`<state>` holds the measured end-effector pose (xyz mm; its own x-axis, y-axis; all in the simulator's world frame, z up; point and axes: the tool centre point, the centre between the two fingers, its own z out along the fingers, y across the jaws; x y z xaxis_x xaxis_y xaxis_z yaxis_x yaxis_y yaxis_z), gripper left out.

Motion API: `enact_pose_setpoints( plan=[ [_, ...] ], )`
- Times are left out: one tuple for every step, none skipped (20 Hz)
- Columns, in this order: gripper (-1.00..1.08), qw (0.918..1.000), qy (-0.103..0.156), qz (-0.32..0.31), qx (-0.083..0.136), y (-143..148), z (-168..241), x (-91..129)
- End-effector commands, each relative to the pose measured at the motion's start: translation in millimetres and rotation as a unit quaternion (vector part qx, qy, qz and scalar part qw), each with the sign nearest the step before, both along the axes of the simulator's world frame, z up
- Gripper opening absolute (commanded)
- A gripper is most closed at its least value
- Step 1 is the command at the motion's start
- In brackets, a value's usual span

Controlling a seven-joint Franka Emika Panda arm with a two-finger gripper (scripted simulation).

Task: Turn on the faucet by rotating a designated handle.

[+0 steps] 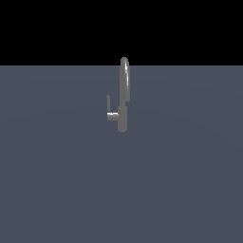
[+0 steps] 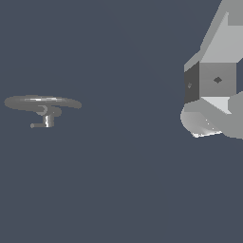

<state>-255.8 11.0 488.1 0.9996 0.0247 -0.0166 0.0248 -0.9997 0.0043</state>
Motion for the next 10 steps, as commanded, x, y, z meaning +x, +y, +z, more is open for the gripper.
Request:
enact_pose_setpoints(
  plan=[
    [-1.0,1.0,0.0,0.0,0.0,0,0,0],
    [-1.0,1.0,0.0,0.0,0.0,0,0,0],
    [-1.0,1.0,-0.001,-0.001,-0.001,0,1,0],
    [-1.0,1.0,-0.003,-0.003,-0.001,0,2,0],
    [-1.0,1.0,-0.005,-0.006,-0.002,1,3,1],
    [-1.0,0.9999,-0.007,-0.009,-0.004,1,4,1],
    [-1.0,0.9999,-0.01,-0.013,-0.005,2,6,2],
    [-1.0,0.9997,-0.014,-0.017,-0.007,2,8,2],
    [-1.0,0.9995,-0.019,-0.022,-0.009,3,11,3],
    [-1.0,0.9993,-0.023,-0.028,-0.011,4,14,3]
  ],
)
